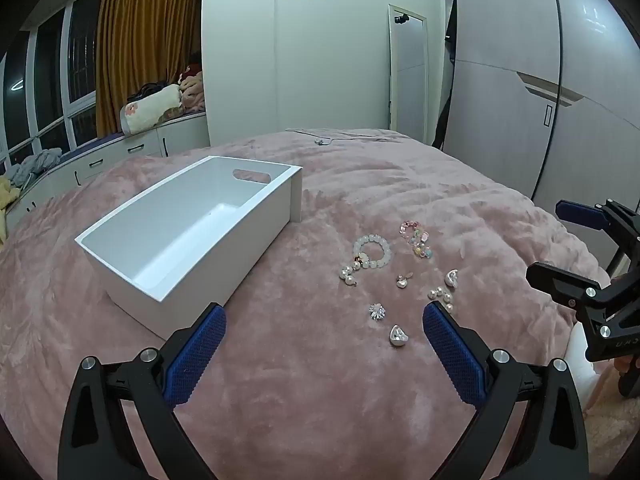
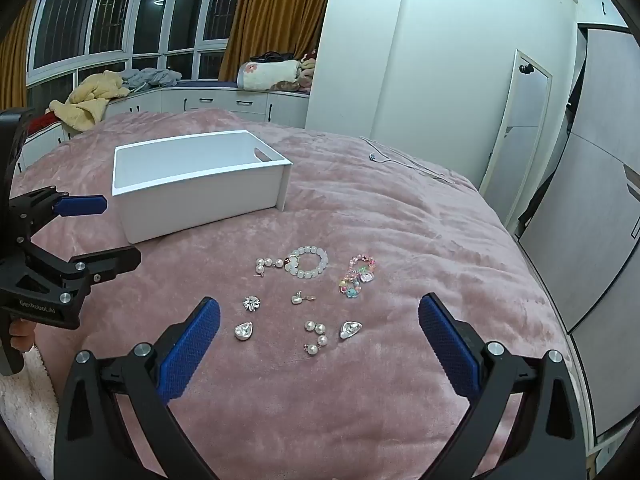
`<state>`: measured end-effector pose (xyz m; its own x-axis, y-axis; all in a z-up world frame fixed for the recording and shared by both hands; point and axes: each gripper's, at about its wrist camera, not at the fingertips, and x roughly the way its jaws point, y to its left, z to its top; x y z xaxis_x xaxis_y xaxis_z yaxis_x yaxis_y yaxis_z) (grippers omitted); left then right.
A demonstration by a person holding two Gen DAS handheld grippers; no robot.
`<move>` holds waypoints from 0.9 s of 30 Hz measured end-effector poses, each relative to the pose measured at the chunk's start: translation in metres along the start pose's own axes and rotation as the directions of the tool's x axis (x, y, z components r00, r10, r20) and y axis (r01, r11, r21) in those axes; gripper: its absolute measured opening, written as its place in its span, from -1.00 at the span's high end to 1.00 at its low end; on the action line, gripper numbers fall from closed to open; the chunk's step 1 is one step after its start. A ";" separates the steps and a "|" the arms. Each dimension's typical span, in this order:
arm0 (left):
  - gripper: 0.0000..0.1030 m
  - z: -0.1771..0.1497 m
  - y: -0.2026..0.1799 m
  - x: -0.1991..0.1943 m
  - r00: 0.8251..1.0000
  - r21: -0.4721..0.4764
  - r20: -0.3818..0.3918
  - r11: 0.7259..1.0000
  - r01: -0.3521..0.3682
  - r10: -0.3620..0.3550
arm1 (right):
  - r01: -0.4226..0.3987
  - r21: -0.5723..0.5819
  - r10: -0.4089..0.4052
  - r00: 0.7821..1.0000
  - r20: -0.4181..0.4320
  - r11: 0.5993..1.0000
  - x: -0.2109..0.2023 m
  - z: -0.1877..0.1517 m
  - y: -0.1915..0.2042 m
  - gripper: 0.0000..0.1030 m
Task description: Organize jewelry
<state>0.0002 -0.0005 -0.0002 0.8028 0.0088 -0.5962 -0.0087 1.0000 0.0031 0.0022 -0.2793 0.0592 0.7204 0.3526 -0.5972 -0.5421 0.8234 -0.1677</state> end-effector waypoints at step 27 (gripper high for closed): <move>-0.93 0.000 -0.001 0.001 1.000 -0.002 -0.003 1.000 0.005 -0.005 | 0.002 0.001 -0.002 1.000 0.004 1.000 0.000 0.000 -0.001 -0.91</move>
<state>0.0013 -0.0010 -0.0006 0.8011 0.0038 -0.5985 -0.0057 1.0000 -0.0012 0.0022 -0.2799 0.0594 0.7233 0.3526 -0.5937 -0.5403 0.8244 -0.1686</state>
